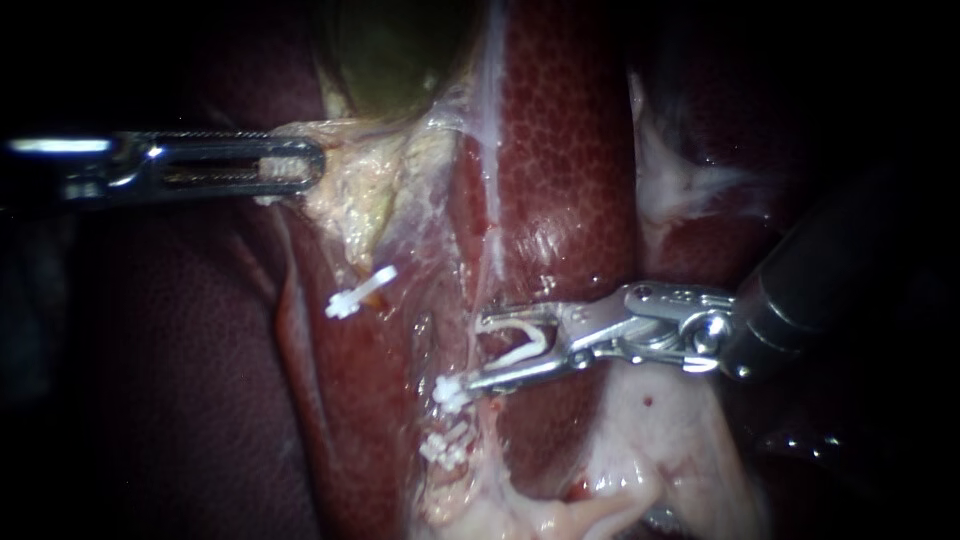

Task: Clipping third clip right tube

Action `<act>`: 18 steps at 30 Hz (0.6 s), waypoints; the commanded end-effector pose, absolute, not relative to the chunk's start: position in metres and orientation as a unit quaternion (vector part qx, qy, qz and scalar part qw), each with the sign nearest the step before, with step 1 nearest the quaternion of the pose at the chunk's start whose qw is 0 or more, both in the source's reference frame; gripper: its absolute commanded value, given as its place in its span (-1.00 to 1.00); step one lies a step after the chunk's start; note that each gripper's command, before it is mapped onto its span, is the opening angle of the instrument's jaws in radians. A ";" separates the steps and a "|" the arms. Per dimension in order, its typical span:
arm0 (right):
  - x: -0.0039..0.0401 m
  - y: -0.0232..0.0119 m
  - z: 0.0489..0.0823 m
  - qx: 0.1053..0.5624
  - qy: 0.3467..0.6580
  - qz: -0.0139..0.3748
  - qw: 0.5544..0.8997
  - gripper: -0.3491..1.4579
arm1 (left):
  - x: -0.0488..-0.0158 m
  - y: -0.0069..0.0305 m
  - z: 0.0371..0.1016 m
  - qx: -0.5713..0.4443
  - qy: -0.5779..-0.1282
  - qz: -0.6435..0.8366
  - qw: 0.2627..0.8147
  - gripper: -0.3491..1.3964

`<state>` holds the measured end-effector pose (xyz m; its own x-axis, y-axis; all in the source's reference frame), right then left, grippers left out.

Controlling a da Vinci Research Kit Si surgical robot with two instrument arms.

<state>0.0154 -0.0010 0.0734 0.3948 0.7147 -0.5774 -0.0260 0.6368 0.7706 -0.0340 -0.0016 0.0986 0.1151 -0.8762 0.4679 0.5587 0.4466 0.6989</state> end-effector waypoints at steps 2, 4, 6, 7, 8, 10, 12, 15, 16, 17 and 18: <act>0.0149 -0.0009 0.0736 0.345 0.484 0.245 0.766 -0.01 | -0.0340 -0.0016 0.0985 0.178 -0.445 -0.495 0.725 -0.85; 0.0145 -0.0007 0.0737 0.343 0.478 0.245 0.771 -0.01 | -0.0340 -0.0016 0.0985 0.178 -0.445 -0.495 0.725 -0.85; 0.0143 -0.0006 0.0739 0.341 0.478 0.246 0.771 -0.01 | -0.0340 -0.0016 0.0985 0.178 -0.445 -0.495 0.725 -0.85; 0.0143 -0.0006 0.0739 0.341 0.478 0.246 0.771 -0.01 | -0.0340 -0.0016 0.0985 0.178 -0.445 -0.495 0.725 -0.85; 0.0142 -0.0006 0.0739 0.341 0.477 0.246 0.772 -0.01 | -0.0340 -0.0016 0.0985 0.179 -0.445 -0.495 0.725 -0.85; 0.0141 -0.0006 0.0739 0.341 0.477 0.246 0.772 -0.01 | -0.0339 -0.0016 0.0985 0.179 -0.445 -0.495 0.725 -0.85; 0.0140 -0.0006 0.0738 0.342 0.475 0.245 0.773 -0.01 | -0.0339 -0.0016 0.0985 0.179 -0.445 -0.495 0.725 -0.85; 0.0139 -0.0003 0.0735 0.338 0.475 0.249 0.773 -0.01 | -0.0339 -0.0016 0.0984 0.179 -0.445 -0.495 0.725 -0.85; 0.0139 -0.0003 0.0735 0.338 0.475 0.250 0.773 -0.01 | -0.0339 -0.0016 0.0985 0.179 -0.445 -0.495 0.725 -0.85; 0.0140 -0.0002 0.0735 0.338 0.475 0.250 0.773 -0.01 | -0.0339 -0.0016 0.0985 0.179 -0.445 -0.495 0.725 -0.85; 0.0142 -0.0002 0.0734 0.337 0.475 0.251 0.773 -0.01 | -0.0340 -0.0016 0.0984 0.179 -0.444 -0.495 0.725 -0.85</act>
<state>0.0142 -0.0001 0.0735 0.4243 0.7069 -0.5659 -0.0673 0.6479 0.7588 -0.0339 -0.0016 0.0984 0.1154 -0.8761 0.4681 0.5587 0.4469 0.6987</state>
